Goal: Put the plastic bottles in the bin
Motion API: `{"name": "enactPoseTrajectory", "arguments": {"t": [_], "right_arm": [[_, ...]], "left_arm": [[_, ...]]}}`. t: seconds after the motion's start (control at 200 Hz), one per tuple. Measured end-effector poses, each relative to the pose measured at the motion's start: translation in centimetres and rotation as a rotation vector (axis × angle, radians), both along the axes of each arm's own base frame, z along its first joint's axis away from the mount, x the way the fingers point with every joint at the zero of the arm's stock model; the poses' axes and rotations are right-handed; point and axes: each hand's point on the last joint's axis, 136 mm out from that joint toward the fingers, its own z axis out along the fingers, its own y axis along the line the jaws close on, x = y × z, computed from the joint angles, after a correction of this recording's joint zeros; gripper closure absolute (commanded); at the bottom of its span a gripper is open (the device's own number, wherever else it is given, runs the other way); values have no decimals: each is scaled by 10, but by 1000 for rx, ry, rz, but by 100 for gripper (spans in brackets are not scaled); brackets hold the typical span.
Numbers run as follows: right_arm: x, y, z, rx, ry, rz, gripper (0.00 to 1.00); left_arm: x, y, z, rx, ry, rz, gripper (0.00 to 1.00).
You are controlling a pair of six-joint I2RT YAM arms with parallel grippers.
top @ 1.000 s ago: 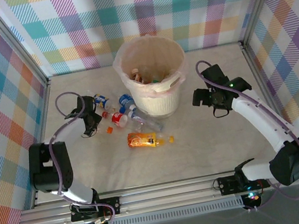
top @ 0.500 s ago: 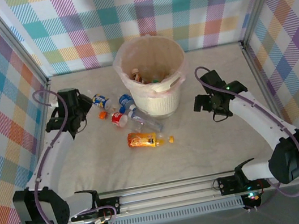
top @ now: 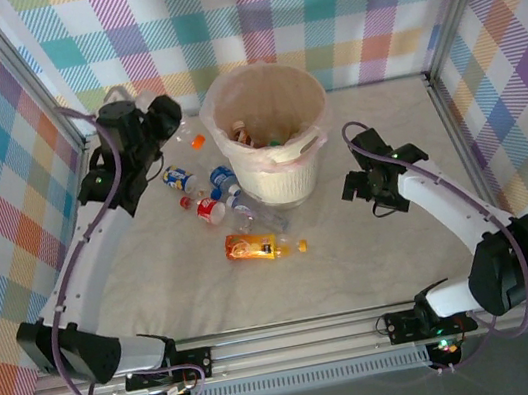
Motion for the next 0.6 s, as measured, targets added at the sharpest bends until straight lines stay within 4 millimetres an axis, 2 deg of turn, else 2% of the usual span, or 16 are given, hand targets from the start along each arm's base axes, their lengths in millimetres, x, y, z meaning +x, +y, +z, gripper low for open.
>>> {"name": "enactPoseTrajectory", "arguments": {"t": [0.14, 0.265, 0.44, 0.6], "right_arm": [[-1, 1, -5, 3, 10, -4, 0], [1, 2, -9, 10, 9, -2, 0], [1, 3, -13, 16, 5, -1, 0], [3, 4, -13, 19, -4, -4, 0]], "left_arm": [[21, -41, 27, 30, -72, -93, 43], [36, -79, 40, 69, -113, -176, 43], [55, -123, 35, 155, -121, -279, 42], [69, -154, 16, 252, -105, -366, 42]]}}
